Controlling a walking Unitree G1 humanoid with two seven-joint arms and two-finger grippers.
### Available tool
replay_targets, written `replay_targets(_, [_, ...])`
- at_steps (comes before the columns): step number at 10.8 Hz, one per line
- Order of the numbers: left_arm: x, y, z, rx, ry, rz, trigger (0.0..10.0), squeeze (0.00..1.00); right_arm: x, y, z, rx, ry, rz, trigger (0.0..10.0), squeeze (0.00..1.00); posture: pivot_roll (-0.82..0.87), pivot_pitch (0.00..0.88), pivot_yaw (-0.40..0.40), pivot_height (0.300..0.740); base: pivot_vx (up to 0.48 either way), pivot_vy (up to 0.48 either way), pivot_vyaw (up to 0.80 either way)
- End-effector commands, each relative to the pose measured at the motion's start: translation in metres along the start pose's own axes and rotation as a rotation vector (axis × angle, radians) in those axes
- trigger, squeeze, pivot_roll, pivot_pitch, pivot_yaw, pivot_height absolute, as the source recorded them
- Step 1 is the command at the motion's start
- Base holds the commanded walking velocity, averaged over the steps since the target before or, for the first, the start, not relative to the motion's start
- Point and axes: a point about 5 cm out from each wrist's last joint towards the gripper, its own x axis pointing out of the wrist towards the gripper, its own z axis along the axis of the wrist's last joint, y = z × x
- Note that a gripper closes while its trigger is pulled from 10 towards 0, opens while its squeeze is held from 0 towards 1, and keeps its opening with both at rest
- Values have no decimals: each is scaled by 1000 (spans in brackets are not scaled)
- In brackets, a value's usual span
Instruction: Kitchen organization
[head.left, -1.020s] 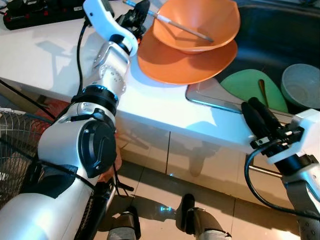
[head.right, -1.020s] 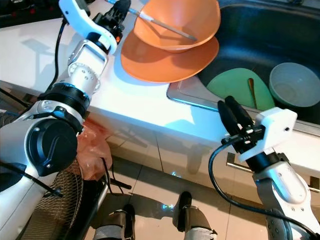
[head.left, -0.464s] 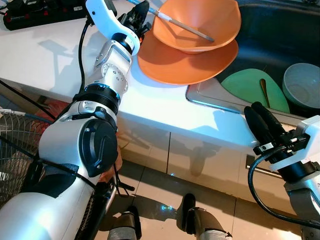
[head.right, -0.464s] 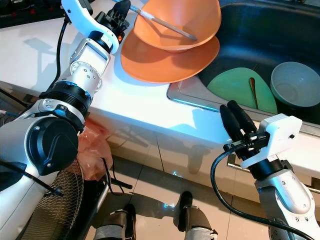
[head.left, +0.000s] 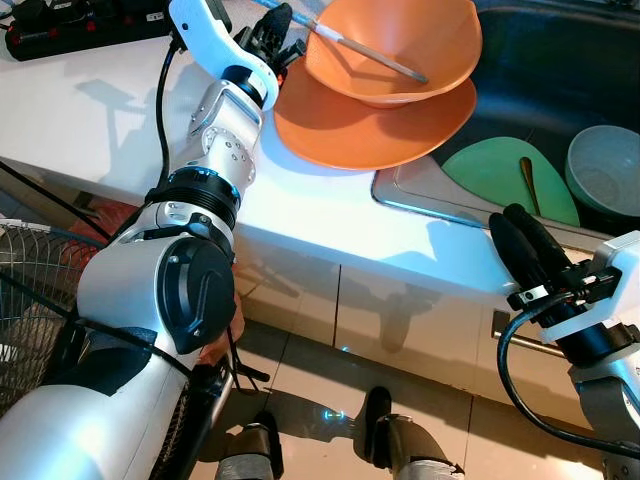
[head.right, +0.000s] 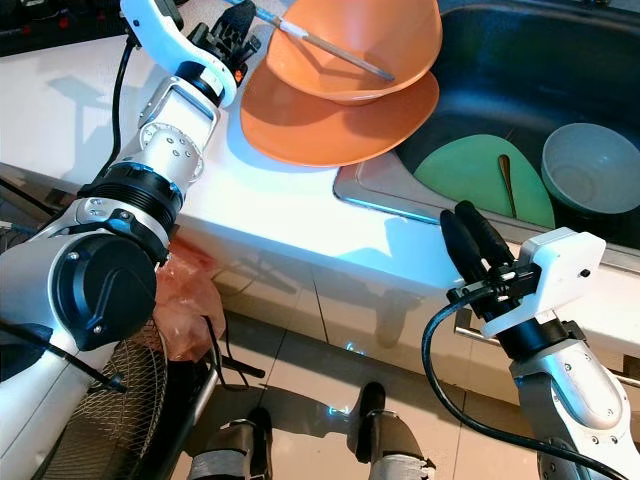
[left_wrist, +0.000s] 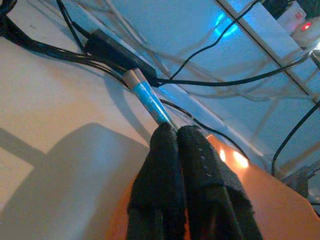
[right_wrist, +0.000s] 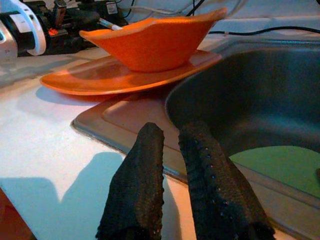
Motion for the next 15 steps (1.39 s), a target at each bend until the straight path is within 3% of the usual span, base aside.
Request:
replay_targets(1, [2, -4, 3, 10, -8, -13, 0, 0, -12, -4, -37, 81, 202, -52, 10000, 0, -199, 354, 77, 740, 0, 0, 0])
replay_targets(6, [5, -15, 12, -27, -67, -104, 0, 0, 0, -7, -39, 77, 182, -41, 10000, 0, -183, 299, 75, 740, 0, 0, 0])
replay_targets(7, [7, -23, 17, -18, -89, -154, 8157, 0, 3, -8, -39, 75, 173, -40, 10000, 0, -175, 291, 76, 740, 0, 0, 0])
replay_targets(8, [7, -27, 17, -2, -91, -172, 10000, 0, 7, -9, -39, 72, 164, -37, 10000, 0, -168, 287, 76, 740, 0, 0, 0])
replay_targets(9, [5, -27, 12, 44, -98, -199, 10000, 0, 15, -9, -39, 73, 145, -31, 10000, 0, -145, 273, 76, 740, 0, 0, 0])
replay_targets(10, [2, -24, 11, 49, -113, -213, 10000, 1000, 21, -11, -39, 68, 132, -29, 10000, 0, -129, 270, 74, 740, 0, 0, 0])
replay_targets(12, [-8, -14, 17, 97, -161, -222, 10000, 1000, 37, -17, -37, 57, 96, -27, 10000, 0, -97, 243, 67, 740, 0, 0, 0])
replay_targets(15, [-24, -11, 18, 171, -203, -230, 10000, 1000, 53, -22, -35, 50, 54, -31, 10000, 0, -63, 207, 49, 740, 0, 0, 0])
